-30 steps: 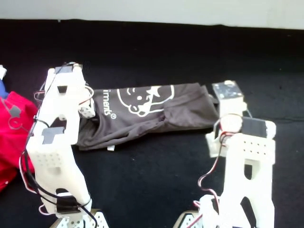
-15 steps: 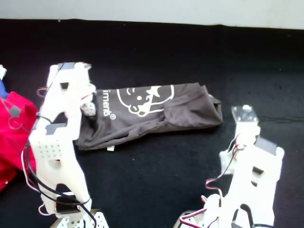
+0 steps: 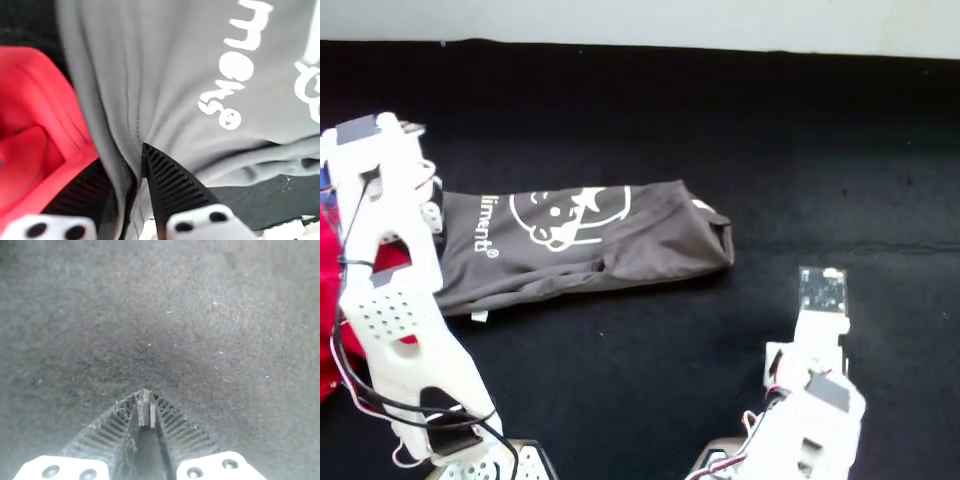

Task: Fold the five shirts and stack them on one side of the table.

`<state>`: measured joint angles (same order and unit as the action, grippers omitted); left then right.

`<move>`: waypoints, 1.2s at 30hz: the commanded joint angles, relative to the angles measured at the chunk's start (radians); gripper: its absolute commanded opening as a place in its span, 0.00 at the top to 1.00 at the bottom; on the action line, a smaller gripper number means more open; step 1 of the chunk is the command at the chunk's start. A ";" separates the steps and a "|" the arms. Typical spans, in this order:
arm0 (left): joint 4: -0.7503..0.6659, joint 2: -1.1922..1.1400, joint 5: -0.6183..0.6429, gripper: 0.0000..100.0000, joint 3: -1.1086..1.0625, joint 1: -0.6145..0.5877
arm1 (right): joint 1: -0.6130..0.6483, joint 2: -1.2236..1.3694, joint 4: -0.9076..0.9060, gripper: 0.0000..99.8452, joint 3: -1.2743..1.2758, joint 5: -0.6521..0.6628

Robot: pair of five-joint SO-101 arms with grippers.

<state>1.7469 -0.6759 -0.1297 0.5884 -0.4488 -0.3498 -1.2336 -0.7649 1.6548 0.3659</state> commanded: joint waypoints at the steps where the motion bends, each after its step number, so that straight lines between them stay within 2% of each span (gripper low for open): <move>1: 0.020 0.183 -0.009 0.99 -0.053 0.124 | -0.005 -0.128 0.018 0.99 0.076 -0.018; 8: 0.015 0.492 -0.008 0.99 -0.140 0.426 | -0.005 -0.272 -0.074 0.99 0.111 -0.018; 14: 0.009 0.527 -0.008 0.99 -0.073 0.661 | -0.005 -0.311 -0.094 0.99 0.119 -0.018; 18: -0.084 0.527 -0.008 0.99 -0.064 0.771 | -0.005 -0.311 -0.094 0.99 0.120 -0.020; 24: -0.232 0.366 -0.009 0.99 -0.056 0.858 | -0.005 -0.311 -0.094 0.99 0.120 -0.020; 29: -0.358 0.168 -0.009 0.99 0.030 0.877 | -0.005 -0.311 -0.094 0.99 0.122 -0.020; 36: -0.354 -0.065 -0.009 0.99 0.312 0.886 | -0.005 -0.311 -0.094 0.99 0.122 -0.020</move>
<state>1.4032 -0.6974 -0.1297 0.7818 0.4212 -0.3498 -1.5344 -0.8539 1.6655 0.3552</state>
